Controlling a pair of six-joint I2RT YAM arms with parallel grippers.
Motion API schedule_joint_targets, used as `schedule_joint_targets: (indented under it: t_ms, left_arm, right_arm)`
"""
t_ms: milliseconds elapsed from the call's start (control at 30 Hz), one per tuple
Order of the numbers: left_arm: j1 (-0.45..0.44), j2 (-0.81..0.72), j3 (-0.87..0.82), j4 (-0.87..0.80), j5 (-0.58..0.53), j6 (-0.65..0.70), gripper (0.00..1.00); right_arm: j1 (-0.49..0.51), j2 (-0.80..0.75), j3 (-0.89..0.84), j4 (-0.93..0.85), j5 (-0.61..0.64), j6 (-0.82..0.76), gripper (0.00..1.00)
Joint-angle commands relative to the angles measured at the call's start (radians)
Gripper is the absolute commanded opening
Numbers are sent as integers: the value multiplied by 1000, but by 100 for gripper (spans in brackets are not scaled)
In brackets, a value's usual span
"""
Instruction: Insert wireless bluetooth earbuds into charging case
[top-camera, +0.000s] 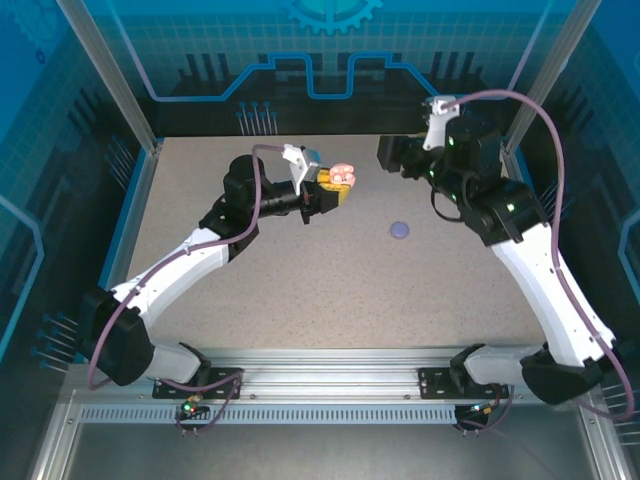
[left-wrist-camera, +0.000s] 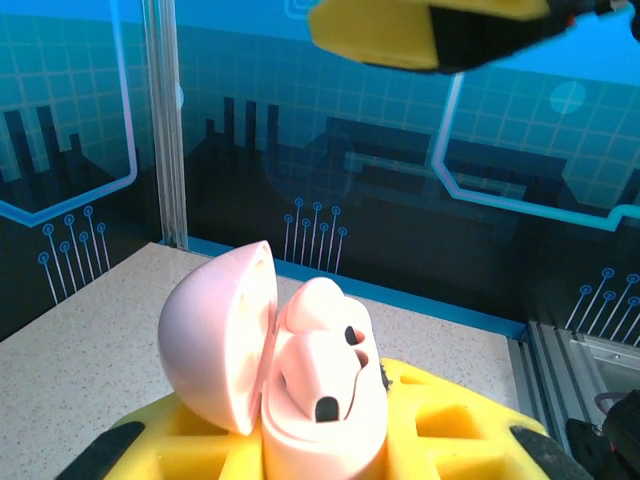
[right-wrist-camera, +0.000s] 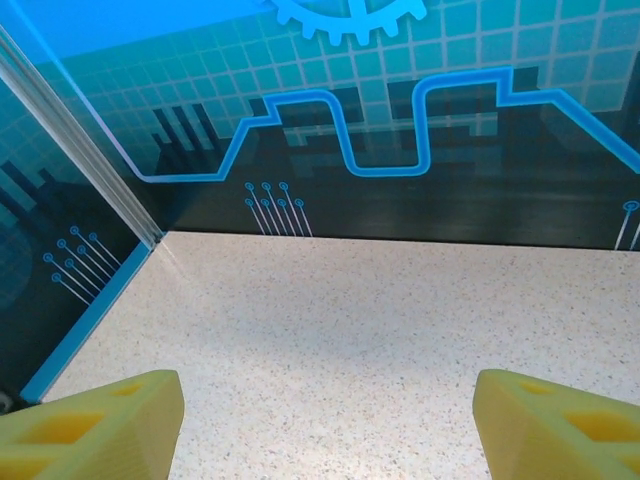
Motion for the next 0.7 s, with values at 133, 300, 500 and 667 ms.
schedule_joint_targets:
  t_ms: [133,300,500,667]
  left_arm:
    - [-9,12,-5,9,52,-4,0]
    - [-12,15,9,-21,63,3,0]
    - [-14,18,18,-12,28,2,0]
    - [-14,24,23,3,-13,-10,0]
  right_arm:
    - [-10,307,322,-287,-109,18,76]
    - [5,467,505,-386,-127,2,75]
    - [37,537,563,-467,-133,-27,73]
    - [86,433,399,-421,-124,-33,71]
